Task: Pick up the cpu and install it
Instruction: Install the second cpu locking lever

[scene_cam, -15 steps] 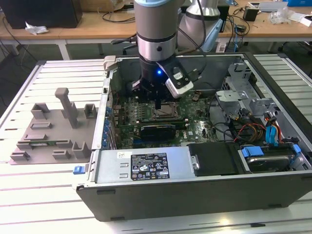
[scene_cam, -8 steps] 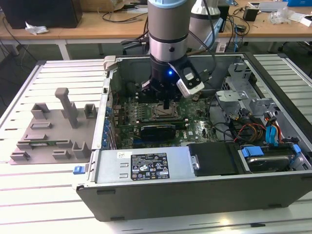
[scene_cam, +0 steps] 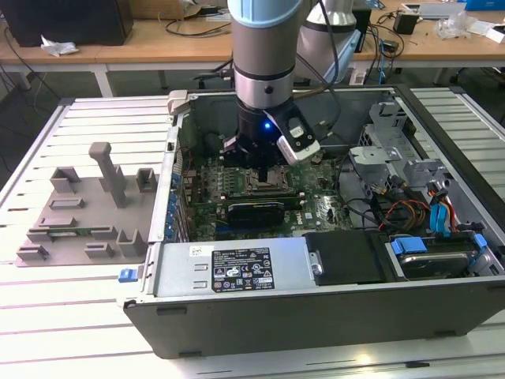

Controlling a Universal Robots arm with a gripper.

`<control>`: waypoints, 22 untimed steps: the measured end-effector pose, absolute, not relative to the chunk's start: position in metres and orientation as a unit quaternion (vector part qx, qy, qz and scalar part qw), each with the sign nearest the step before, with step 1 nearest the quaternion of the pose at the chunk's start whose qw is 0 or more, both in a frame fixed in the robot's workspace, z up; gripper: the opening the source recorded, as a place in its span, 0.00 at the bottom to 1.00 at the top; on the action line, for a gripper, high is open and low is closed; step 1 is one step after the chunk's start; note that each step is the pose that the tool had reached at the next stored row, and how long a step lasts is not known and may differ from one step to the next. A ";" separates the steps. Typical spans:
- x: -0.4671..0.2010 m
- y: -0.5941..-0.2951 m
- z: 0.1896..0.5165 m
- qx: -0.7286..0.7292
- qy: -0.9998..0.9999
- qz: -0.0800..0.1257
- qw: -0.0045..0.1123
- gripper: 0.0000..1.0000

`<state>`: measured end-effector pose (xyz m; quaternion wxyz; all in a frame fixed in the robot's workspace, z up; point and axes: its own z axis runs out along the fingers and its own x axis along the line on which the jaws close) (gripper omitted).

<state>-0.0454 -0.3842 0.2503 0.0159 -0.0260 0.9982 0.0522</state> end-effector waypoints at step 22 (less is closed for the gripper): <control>-0.037 -0.385 0.224 -0.024 0.996 0.082 -0.031 0.11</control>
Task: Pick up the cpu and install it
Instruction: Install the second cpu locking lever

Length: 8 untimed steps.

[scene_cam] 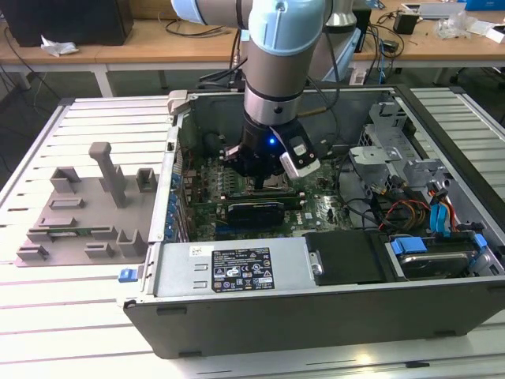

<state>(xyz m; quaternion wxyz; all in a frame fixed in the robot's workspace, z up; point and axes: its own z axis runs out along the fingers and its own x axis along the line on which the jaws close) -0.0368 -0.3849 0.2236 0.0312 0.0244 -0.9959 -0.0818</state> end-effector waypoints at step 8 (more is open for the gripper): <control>-0.044 -0.394 0.218 0.025 -0.994 -0.101 0.031 0.11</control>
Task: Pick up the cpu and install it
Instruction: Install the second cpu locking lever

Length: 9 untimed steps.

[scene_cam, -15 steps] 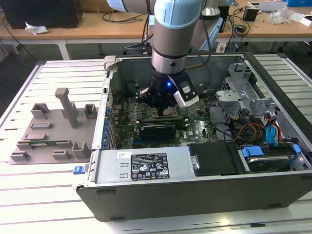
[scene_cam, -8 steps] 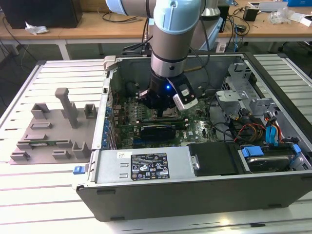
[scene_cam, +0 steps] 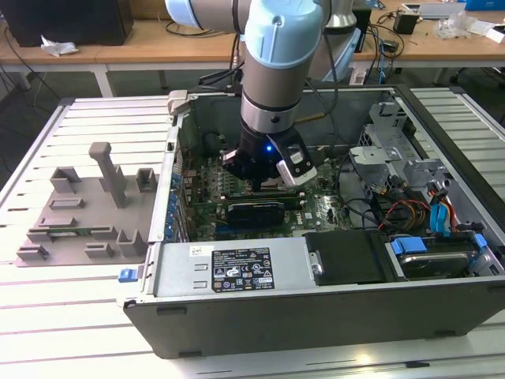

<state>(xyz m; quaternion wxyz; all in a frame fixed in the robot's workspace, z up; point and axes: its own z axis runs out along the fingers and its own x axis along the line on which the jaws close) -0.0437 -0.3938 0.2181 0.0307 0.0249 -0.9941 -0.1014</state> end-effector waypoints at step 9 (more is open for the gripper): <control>-0.049 -0.394 0.211 0.022 -0.994 -0.107 0.030 0.11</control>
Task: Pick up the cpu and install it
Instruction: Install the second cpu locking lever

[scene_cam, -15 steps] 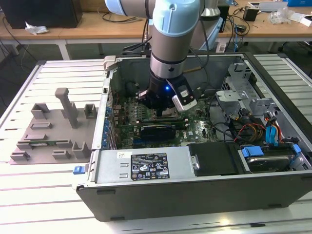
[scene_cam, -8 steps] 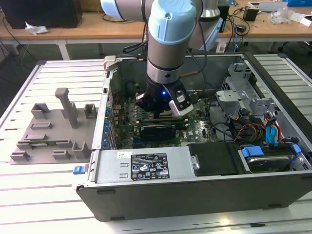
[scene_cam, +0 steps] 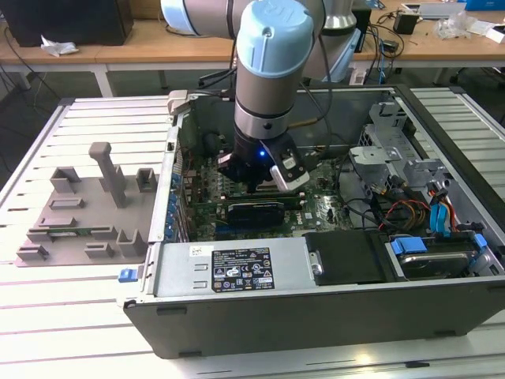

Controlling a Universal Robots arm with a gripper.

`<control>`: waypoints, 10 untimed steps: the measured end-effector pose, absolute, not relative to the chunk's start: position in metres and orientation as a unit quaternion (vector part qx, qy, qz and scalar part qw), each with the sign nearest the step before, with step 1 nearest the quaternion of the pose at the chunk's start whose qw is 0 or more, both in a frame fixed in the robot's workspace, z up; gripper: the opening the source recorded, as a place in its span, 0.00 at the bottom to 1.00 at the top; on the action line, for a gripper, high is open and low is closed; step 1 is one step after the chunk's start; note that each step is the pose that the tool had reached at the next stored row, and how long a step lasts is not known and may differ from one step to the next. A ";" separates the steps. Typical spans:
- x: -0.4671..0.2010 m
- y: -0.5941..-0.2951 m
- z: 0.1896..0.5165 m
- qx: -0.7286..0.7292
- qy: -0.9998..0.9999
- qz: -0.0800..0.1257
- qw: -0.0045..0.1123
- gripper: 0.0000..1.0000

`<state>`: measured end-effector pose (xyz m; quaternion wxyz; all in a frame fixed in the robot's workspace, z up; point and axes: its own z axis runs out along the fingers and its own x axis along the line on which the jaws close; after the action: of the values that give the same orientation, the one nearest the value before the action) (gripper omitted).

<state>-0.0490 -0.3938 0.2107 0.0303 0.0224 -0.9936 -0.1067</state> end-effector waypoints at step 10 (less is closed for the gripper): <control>-0.056 -0.391 0.207 0.014 -0.993 -0.110 0.029 0.11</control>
<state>-0.0560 -0.3912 0.2070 0.0294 0.0143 -0.9934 -0.1102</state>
